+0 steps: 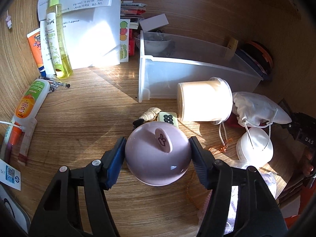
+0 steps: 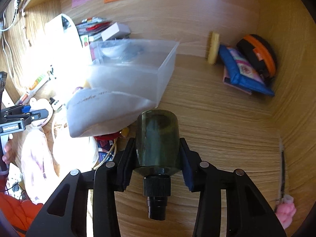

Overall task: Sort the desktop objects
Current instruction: 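Grasp the green spray bottle with the right tool while the left grasps the pink container, then carry the pink container and green bottle over the clear plastic box with both tools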

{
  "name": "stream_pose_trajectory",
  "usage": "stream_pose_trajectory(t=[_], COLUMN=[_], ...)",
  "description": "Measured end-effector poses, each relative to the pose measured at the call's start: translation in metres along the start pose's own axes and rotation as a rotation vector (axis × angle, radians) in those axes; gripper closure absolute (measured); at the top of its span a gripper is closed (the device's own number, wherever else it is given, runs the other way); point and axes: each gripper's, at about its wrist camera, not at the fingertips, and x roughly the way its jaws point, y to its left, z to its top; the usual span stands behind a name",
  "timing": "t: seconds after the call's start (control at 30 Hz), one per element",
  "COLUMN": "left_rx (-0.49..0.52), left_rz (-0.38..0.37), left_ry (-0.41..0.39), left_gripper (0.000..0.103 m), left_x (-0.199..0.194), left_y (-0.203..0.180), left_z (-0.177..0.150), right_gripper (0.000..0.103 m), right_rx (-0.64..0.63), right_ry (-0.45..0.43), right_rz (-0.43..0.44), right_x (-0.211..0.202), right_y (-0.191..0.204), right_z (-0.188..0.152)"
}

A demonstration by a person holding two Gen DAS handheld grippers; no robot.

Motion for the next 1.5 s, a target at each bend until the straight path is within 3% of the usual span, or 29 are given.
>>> stream_pose_trajectory(t=[0.57, 0.73, 0.97, 1.23, 1.5], left_rx=[0.055, 0.060, 0.106, 0.113, 0.100], left_rz=[-0.004, -0.064, -0.049, -0.077, -0.106], left_ry=[-0.196, -0.205, -0.243, -0.212, -0.098], left_gripper=[0.040, 0.040, 0.040, 0.040, 0.040], left_x=[-0.044, -0.045, -0.043, -0.021, 0.024], left_y=[-0.018, -0.021, -0.030, -0.032, -0.031], left_z=[0.047, 0.066, 0.098, 0.135, 0.159], right_gripper=[0.065, 0.065, 0.065, 0.065, 0.065], right_rx=[0.007, -0.025, -0.079, -0.139, -0.190], right_ry=[-0.160, -0.192, -0.217, -0.192, -0.120], right_rz=[0.005, 0.021, 0.057, 0.106, 0.118], right_x=[-0.041, -0.043, -0.035, -0.006, 0.029], right_y=[-0.014, -0.011, -0.005, 0.008, 0.012], right_z=[0.040, 0.059, 0.087, 0.123, 0.154])
